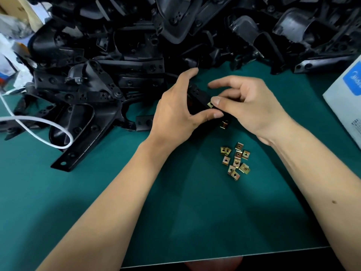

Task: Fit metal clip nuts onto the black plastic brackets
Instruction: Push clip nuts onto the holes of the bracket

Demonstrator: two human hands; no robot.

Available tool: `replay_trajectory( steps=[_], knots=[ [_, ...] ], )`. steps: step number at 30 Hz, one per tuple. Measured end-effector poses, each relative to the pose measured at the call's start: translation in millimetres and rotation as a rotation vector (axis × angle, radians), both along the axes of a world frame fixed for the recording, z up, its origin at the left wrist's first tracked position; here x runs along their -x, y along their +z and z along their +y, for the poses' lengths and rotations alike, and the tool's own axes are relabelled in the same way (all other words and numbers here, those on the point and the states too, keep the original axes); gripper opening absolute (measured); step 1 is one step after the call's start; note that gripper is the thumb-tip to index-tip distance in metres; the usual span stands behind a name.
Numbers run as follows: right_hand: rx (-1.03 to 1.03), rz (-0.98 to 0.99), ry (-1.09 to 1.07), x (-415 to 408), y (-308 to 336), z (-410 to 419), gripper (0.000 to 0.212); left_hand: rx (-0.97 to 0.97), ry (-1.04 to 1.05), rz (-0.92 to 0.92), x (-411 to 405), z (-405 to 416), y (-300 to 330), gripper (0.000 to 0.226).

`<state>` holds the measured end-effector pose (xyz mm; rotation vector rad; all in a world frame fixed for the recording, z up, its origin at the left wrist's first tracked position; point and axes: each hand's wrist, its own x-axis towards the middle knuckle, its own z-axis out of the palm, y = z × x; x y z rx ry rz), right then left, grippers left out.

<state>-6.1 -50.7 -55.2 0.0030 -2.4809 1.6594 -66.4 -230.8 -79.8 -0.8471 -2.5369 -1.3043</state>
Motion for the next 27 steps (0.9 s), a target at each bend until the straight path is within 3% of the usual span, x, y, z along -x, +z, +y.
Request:
replay_trajectory(
  steps=[3, 4, 7, 9, 16, 23, 27],
  knots=[
    [-0.042, -0.024, -0.059, 3, 2, 12, 0.018, -0.029, 0.036, -0.031, 4, 0, -1, 0.106],
    [-0.14, -0.027, -0.081, 3, 3, 19, 0.01, -0.043, 0.045, -0.043, 4, 0, -1, 0.111],
    [-0.506, -0.096, 0.0, 3, 5, 37, 0.012, -0.081, 0.076, -0.069, 5, -2, -3, 0.124],
    [-0.58, -0.164, 0.107, 0, 7, 39, 0.015, -0.104, 0.078, -0.098, 6, -3, -4, 0.127],
    [-0.614, -0.135, 0.163, 0, 8, 39, 0.019, -0.079, 0.037, -0.138, 3, -7, -1, 0.119],
    [-0.415, -0.041, 0.07, 3, 1, 35, 0.024, -0.055, 0.025, -0.102, 4, -8, -3, 0.111],
    [-0.52, -0.09, 0.167, 1, 0, 34, 0.017, -0.056, 0.034, -0.106, 3, -7, -2, 0.111]
  ],
)
